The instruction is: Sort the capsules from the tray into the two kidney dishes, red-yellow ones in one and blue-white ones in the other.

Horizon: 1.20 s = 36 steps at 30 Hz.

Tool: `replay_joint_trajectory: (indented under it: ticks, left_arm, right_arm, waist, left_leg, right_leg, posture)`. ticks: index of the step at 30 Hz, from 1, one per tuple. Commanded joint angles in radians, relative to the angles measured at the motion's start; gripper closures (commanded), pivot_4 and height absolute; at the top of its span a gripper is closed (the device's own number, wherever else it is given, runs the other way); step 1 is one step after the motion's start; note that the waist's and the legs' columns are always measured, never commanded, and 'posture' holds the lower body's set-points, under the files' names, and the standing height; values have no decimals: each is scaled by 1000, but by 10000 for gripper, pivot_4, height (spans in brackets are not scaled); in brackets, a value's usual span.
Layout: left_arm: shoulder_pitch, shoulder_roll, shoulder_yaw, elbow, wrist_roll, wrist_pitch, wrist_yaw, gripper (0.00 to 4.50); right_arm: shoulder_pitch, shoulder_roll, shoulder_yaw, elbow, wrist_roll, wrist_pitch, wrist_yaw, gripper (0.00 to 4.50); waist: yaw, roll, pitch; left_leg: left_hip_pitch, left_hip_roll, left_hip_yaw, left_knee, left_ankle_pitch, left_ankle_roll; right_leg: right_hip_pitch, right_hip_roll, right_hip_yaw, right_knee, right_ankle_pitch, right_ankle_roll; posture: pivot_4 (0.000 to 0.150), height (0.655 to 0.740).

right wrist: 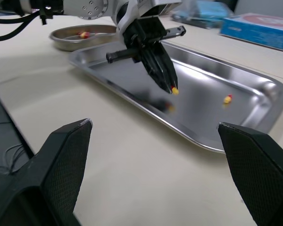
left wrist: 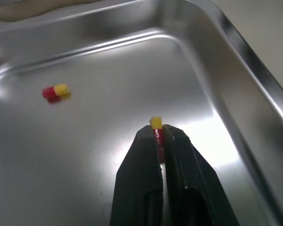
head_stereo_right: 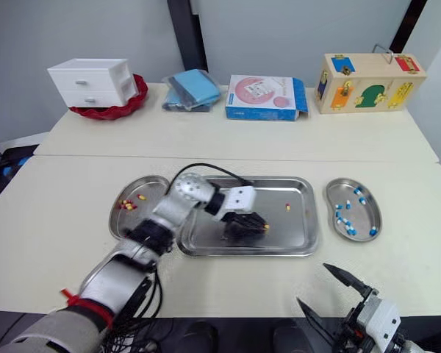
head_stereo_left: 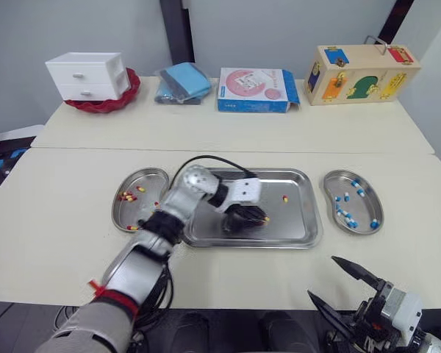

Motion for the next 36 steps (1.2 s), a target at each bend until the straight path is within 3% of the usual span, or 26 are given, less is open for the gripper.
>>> replay_joint_trajectory:
  ticks: [1,6,13,22,36]
  left_arm:
    - [93,87,115,-317,-66,256,79,44802]
    - [261,246,283,-533,-66,474,239,44802]
    - [438,409,473,-638,-86,592,382,44802]
    - [516,422,542,-676,-124,649,530,44802]
    - [512,446,501,-596,-147,620,592,44802]
  right_arm:
    - [-46,-51,-14,-2,73,23,60,0]
    - [-119,-95,-9,45,125,49,130,0]
    - [-230,-124,17,126,143,59,234,0]
    - [-294,-111,21,179,154,80,274,0]
    - [-295,-92,8,181,153,91,264,0]
  waist:
    - [3,0,0]
    - [8,0,0]
    - [13,-1,0]
    - [11,-1,0]
    - [9,-1,0]
  left_leg:
    - [0,0,0,0,0,0]
    - [3,0,0,1,0,0]
    - [3,0,0,1,0,0]
    - [3,0,0,1,0,0]
    - [3,0,0,1,0,0]
  right_leg:
    - [1,0,0,0,0,0]
    - [2,0,0,2,0,0]
    - [1,0,-1,3,0,0]
    - [1,-1,-1,3,0,0]
    - [1,-1,0,4,0,0]
  posture:
    - [1500,7400]
    - [1500,7400]
    - [1500,7400]
    - [1500,7400]
    - [1500,7400]
